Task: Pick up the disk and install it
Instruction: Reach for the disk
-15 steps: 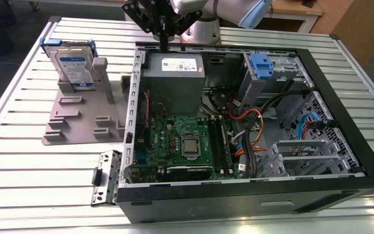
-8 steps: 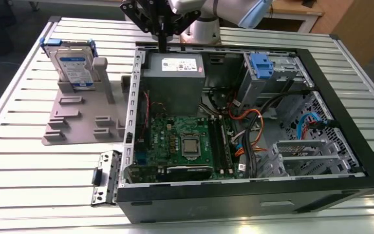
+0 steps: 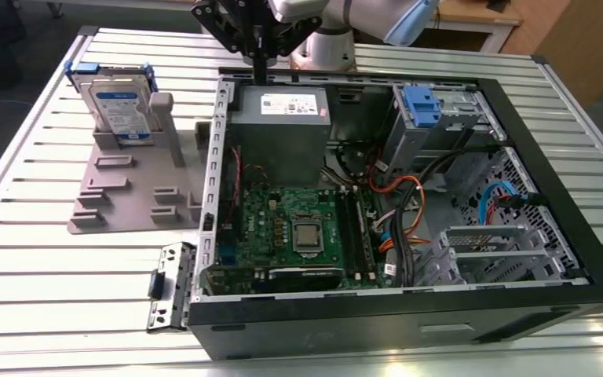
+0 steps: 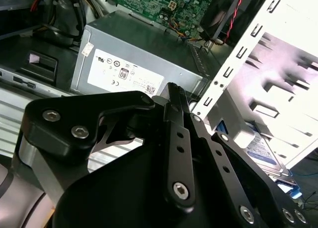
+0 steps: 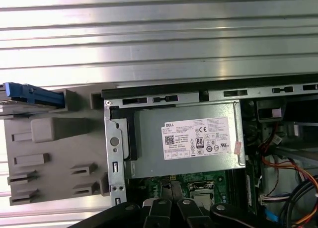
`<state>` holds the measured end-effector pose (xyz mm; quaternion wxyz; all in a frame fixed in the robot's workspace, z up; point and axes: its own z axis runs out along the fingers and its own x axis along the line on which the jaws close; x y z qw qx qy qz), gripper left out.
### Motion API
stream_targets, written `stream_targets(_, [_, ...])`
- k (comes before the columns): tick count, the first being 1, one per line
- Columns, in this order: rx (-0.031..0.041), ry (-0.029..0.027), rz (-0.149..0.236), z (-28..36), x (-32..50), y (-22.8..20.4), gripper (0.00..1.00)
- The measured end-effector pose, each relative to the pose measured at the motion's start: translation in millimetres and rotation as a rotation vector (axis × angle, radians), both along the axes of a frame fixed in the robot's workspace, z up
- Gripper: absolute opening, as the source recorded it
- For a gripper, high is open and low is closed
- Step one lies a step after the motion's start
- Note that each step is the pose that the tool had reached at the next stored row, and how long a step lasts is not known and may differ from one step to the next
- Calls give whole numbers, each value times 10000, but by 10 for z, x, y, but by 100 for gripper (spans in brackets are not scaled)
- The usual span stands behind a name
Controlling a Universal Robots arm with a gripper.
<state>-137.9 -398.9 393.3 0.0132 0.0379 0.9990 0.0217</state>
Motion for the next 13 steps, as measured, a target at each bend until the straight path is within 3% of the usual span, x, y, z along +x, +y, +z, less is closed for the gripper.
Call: stream_targets(13, [0,0,0,0,-53,0,10])
